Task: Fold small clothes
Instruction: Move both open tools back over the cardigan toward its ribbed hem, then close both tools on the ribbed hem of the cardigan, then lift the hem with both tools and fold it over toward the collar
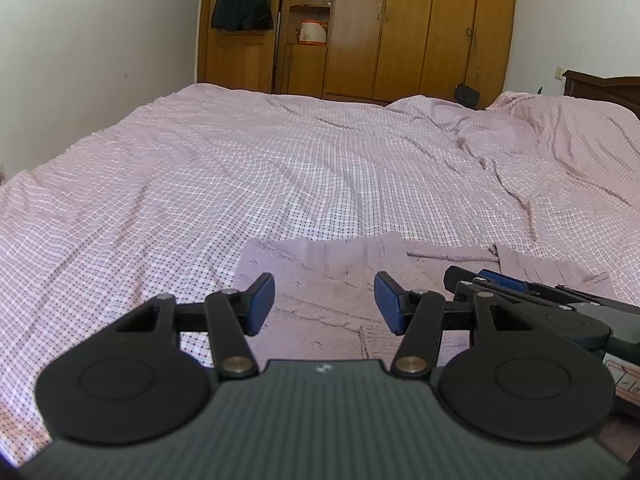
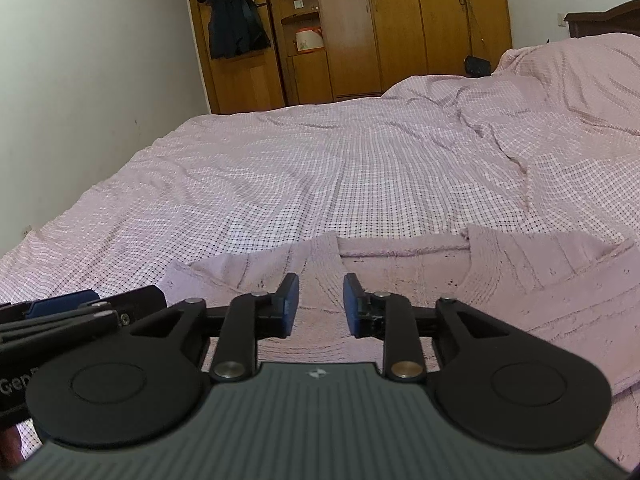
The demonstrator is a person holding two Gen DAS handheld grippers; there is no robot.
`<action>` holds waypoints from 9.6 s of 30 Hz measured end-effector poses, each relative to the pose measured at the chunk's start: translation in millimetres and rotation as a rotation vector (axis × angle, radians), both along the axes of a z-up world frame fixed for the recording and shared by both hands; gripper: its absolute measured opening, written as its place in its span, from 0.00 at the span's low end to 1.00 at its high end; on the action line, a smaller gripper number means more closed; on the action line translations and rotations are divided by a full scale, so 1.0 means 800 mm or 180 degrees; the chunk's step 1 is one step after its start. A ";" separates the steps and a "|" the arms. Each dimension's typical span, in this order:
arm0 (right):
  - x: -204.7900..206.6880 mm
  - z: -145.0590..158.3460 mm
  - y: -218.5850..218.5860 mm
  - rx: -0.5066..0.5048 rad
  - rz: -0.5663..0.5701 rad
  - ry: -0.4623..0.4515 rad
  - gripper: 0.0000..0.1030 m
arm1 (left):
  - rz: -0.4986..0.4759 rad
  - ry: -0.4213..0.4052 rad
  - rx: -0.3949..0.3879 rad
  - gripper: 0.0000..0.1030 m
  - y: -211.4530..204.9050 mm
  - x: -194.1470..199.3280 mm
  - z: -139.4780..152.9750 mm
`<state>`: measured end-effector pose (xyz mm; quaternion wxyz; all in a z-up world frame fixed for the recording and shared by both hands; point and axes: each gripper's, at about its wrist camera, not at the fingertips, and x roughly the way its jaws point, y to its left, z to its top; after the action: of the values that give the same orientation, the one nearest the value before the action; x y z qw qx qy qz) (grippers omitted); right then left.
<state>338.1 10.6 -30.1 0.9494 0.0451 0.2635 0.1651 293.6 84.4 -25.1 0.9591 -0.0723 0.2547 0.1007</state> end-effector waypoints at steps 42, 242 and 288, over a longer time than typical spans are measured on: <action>-0.276 -0.003 -0.094 -0.0158 0.0018 0.0008 0.33 | -0.0366 0.0283 0.0110 0.54 -0.079 -0.225 -0.015; -0.193 -0.021 -0.421 0.2573 -0.0135 0.0689 0.10 | -0.0548 -0.0030 -0.1336 0.13 0.093 -0.215 0.024; 0.041 -0.022 -0.399 0.2787 -0.0158 0.0112 0.10 | -0.0594 -0.0306 -0.0775 0.13 0.106 0.022 0.031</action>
<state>371.1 -308.6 -48.0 0.8398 0.4524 0.1836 0.2375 311.6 168.9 -0.4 0.9595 -0.1688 0.2244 -0.0240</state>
